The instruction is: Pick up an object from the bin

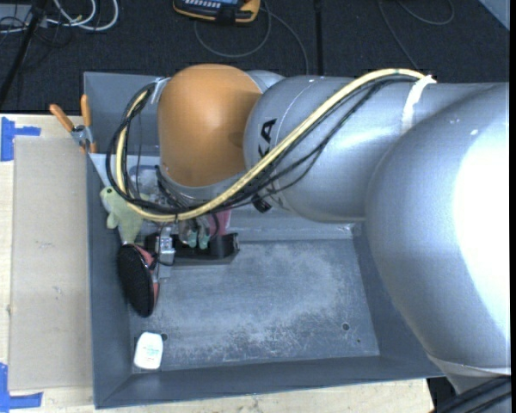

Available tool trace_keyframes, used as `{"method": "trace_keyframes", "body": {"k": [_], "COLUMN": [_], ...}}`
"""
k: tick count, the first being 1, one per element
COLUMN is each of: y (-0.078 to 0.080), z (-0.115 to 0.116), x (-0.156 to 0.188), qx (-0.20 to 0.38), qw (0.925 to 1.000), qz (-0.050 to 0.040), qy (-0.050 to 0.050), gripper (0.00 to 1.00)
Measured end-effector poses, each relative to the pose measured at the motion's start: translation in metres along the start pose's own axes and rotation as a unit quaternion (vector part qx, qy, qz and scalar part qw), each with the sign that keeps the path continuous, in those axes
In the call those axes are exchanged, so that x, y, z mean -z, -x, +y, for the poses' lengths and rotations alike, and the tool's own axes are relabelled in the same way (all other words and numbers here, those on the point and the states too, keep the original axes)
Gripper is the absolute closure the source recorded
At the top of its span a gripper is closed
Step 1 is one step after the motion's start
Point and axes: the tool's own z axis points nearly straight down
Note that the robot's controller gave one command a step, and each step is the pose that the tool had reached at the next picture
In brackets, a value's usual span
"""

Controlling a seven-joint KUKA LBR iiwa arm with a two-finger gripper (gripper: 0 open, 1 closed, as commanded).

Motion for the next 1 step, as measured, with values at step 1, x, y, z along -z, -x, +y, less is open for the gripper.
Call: {"method": "trace_keyframes", "body": {"k": [1], "y": [0.0014], "z": [-0.0016], "x": [0.0051], "qx": [-0.002], "qw": [1.0], "qz": [-0.0031], "qy": [0.001], "gripper": [0.0]}}
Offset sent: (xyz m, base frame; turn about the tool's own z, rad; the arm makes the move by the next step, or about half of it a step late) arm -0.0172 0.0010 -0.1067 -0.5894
